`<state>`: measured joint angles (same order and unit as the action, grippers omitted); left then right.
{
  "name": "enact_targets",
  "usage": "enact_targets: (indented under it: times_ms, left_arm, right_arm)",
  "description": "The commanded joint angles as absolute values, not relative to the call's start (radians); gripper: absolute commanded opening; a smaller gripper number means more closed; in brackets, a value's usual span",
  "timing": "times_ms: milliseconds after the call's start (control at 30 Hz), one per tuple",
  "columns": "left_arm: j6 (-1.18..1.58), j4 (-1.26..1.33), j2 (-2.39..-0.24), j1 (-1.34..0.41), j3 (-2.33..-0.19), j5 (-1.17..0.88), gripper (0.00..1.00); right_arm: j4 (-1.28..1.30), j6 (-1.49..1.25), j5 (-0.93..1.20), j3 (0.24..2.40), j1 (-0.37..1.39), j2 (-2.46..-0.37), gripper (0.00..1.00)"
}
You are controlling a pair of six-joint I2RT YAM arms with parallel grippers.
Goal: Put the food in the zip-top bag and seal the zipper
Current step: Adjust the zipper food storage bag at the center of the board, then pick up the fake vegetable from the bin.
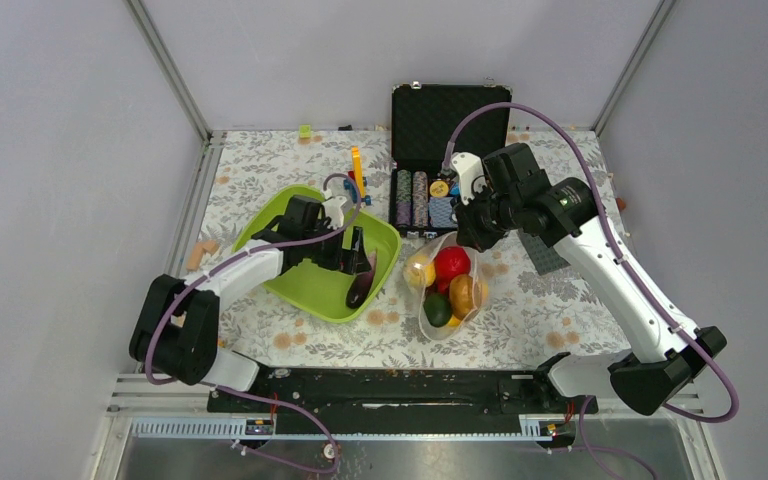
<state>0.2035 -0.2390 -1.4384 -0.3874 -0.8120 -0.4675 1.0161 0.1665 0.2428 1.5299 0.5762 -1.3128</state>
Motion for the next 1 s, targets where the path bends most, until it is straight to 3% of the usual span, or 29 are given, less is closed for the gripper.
enact_targets:
  times_ms: [0,600,700,800,967]
  left_arm:
    - [0.243,-0.206,-1.471,-0.386,-0.812,-0.476,0.87]
    - [0.276,-0.346,-1.646,-0.542,-0.861,-0.217,0.72]
    - [0.284,-0.361,-1.674,-0.550,-0.874,-0.190,0.61]
    - [0.288,-0.376,-1.681,-0.553,-0.885,-0.179,0.39]
    - [0.293,-0.390,-1.652,-0.558,-0.889,-0.176,0.21]
  right_arm:
    - [1.008,0.097,0.199,1.558,0.579,-1.290,0.01]
    - [0.953,0.018,0.222,1.470,0.565,-1.252,0.01]
    - [0.952,-0.016,0.221,1.466,0.560,-1.245,0.01]
    - [0.938,-0.043,0.222,1.446,0.557,-1.229,0.02]
    - [0.913,-0.068,0.227,1.414,0.555,-1.218,0.02]
